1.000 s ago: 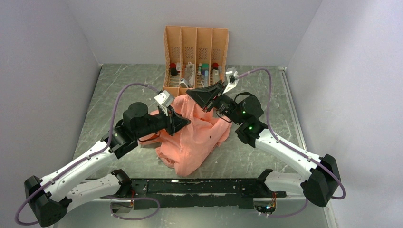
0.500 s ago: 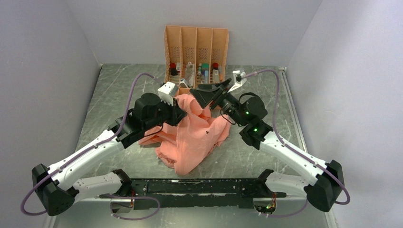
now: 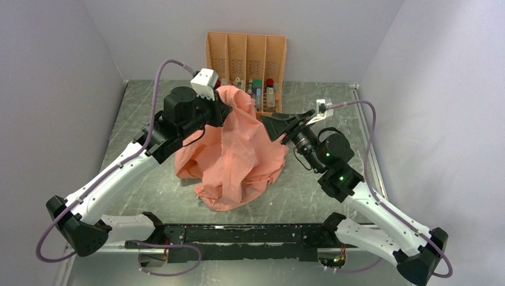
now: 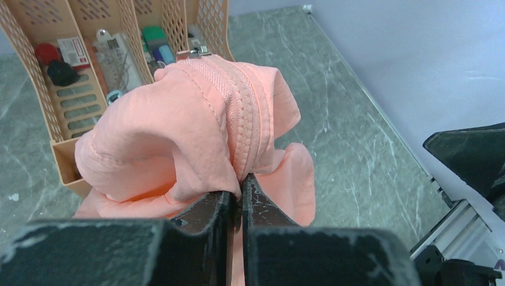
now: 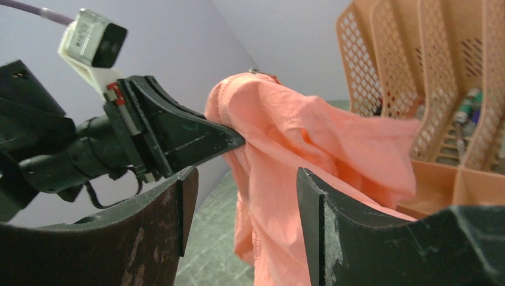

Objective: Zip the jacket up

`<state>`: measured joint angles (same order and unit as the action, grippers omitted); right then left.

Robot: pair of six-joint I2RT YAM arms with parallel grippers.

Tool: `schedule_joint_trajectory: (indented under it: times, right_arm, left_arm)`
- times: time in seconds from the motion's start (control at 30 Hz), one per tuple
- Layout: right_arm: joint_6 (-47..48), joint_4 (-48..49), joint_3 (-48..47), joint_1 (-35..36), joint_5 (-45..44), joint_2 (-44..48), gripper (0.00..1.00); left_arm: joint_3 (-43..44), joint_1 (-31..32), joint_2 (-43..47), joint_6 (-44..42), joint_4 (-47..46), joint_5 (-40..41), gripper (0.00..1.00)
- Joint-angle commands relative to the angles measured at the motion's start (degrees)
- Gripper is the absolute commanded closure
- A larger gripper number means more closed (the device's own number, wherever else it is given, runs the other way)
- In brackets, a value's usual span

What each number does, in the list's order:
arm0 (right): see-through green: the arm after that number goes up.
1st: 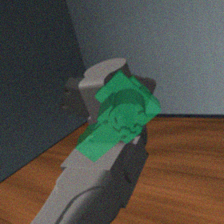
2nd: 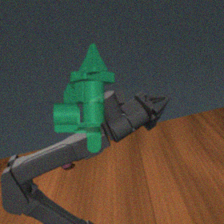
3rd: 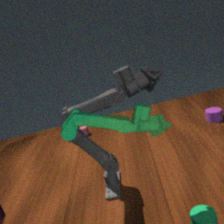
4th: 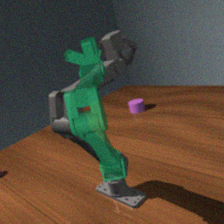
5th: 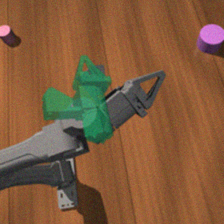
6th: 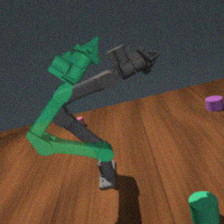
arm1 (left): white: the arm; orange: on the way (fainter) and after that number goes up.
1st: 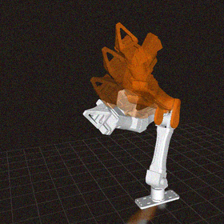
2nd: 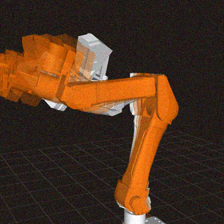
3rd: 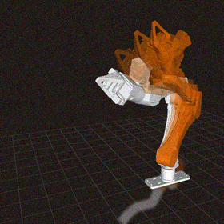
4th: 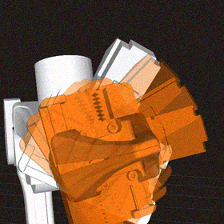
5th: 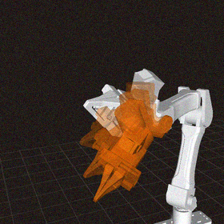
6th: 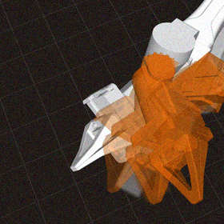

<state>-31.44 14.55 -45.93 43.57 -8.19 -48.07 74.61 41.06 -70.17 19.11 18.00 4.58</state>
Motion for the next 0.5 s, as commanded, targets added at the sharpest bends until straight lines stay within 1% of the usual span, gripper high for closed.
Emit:
schedule_joint_trajectory:
  times: [0.0,0.17,0.27,0.37,0.47]
  right_arm:
    - [1.54,-9.22,2.68,-0.17,-4.74,3.66,0.36]
    - [3.96,-14.20,4.53,-0.23,-9.49,7.37,0.36]
    - [4.82,-16.69,5.24,-0.19,-11.09,8.60,0.36]
    - [4.97,-18.38,5.61,-0.24,-12.32,8.98,0.35]
    - [4.55,-19.56,5.92,-0.24,-13.16,8.61,0.35]
  left_arm:
    - [-2.25,-0.19,-0.79,3.12,1.22,-3.77,0.92]
    - [-13.94,-0.19,1.06,9.46,-1.37,-8.25,0.92]
    - [-19.19,-0.19,0.65,11.80,-2.50,-8.64,0.92]
    - [-22.27,-0.19,-0.94,12.52,-4.41,-7.99,0.92]
    - [-22.39,-0.19,-3.94,11.68,-6.03,-7.77,0.92]
